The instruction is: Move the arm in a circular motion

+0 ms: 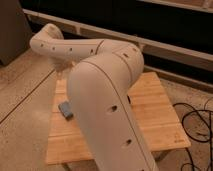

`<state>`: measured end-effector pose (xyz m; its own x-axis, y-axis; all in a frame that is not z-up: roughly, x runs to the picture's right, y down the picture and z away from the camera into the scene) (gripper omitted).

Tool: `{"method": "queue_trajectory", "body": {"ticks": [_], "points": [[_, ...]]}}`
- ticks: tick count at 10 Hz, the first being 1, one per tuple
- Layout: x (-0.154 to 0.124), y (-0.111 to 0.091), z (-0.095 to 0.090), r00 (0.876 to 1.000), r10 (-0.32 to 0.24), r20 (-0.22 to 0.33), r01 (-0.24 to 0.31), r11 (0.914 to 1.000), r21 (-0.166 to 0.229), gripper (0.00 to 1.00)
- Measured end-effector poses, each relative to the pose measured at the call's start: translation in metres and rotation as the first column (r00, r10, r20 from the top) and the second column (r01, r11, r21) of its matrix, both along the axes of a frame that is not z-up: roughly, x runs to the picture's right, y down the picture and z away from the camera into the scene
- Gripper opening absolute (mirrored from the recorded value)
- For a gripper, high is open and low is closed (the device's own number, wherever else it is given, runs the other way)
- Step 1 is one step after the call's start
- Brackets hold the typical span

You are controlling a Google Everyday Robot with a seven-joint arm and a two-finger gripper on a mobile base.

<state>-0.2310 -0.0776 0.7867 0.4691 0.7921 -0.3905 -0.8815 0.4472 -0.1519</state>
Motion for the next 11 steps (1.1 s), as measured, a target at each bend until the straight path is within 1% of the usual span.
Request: {"method": "queue_trajectory", "body": {"ticks": [1, 2, 3, 4, 5, 6, 7, 8, 9, 10, 11], "points": [[-0.029, 0.006, -0.005, 0.998, -0.017, 0.066, 0.017, 0.9999, -0.002, 0.65], [-0.048, 0.009, -0.012, 0.993, -0.021, 0.119, 0.022, 0.9998, -0.003, 0.65], [-0.075, 0.016, -0.023, 0.979, -0.019, 0.205, 0.020, 0.9998, -0.005, 0.65], [-0.093, 0.022, -0.034, 0.962, -0.010, 0.272, 0.012, 0.9999, -0.006, 0.65], [-0.116, 0.034, -0.054, 0.925, 0.009, 0.381, -0.005, 0.9999, -0.011, 0.65], [-0.125, 0.047, -0.067, 0.895, 0.026, 0.446, -0.017, 0.9996, -0.023, 0.65], [-0.124, 0.063, -0.076, 0.871, 0.045, 0.489, -0.030, 0.9988, -0.040, 0.65], [-0.110, 0.079, -0.079, 0.859, 0.065, 0.509, -0.044, 0.9977, -0.052, 0.65], [-0.098, 0.087, -0.078, 0.861, 0.080, 0.502, -0.056, 0.9965, -0.062, 0.65], [-0.069, 0.099, -0.074, 0.874, 0.112, 0.472, -0.085, 0.9933, -0.078, 0.65], [-0.024, 0.109, -0.069, 0.905, 0.151, 0.399, -0.126, 0.9881, -0.088, 0.65]]}}
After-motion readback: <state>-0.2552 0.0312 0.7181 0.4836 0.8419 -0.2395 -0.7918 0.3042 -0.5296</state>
